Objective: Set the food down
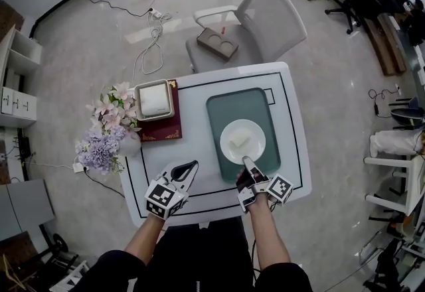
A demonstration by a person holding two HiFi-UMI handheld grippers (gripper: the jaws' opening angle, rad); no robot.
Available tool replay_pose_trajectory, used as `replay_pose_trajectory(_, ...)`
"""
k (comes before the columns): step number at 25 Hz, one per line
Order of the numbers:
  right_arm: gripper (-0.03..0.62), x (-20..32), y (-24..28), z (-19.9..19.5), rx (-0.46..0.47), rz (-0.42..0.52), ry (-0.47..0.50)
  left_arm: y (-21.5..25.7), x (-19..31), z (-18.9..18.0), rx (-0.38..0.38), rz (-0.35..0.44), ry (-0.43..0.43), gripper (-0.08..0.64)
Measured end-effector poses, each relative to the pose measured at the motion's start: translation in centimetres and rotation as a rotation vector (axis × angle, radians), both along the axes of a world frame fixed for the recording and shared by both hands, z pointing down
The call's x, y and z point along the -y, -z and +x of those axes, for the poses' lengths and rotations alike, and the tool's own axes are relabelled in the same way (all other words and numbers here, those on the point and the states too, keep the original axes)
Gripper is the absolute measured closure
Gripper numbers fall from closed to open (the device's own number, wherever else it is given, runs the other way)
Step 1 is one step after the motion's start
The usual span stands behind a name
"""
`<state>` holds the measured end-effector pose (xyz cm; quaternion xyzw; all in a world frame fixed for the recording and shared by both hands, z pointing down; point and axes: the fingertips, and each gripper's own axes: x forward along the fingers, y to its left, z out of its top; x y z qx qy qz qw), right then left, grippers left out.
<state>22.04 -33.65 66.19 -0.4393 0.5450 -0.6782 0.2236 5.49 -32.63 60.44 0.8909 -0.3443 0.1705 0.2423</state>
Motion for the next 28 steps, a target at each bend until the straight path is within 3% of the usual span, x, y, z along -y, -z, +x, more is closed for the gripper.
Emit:
replay_pose_trajectory(9, 0.574, 2.8, -3.8, 0.2, 0.005, -0.041, 0.026, -0.7, 0.0, -0.9, 0.038, -0.018, 0.036, 0.554)
replay_pose_trajectory(16, 0.574, 3.6, -6.0, 0.9, 0.021, -0.103, -0.009, -1.3, -0.1, -1.8, 0.044, -0.037, 0.071, 0.554)
replay_pose_trajectory(28, 0.571, 3.4, -7.0, 1.3, -0.007, -0.180, -0.038, -1.4, 0.4, -1.6, 0.009, -0.056, 0.085, 0.554)
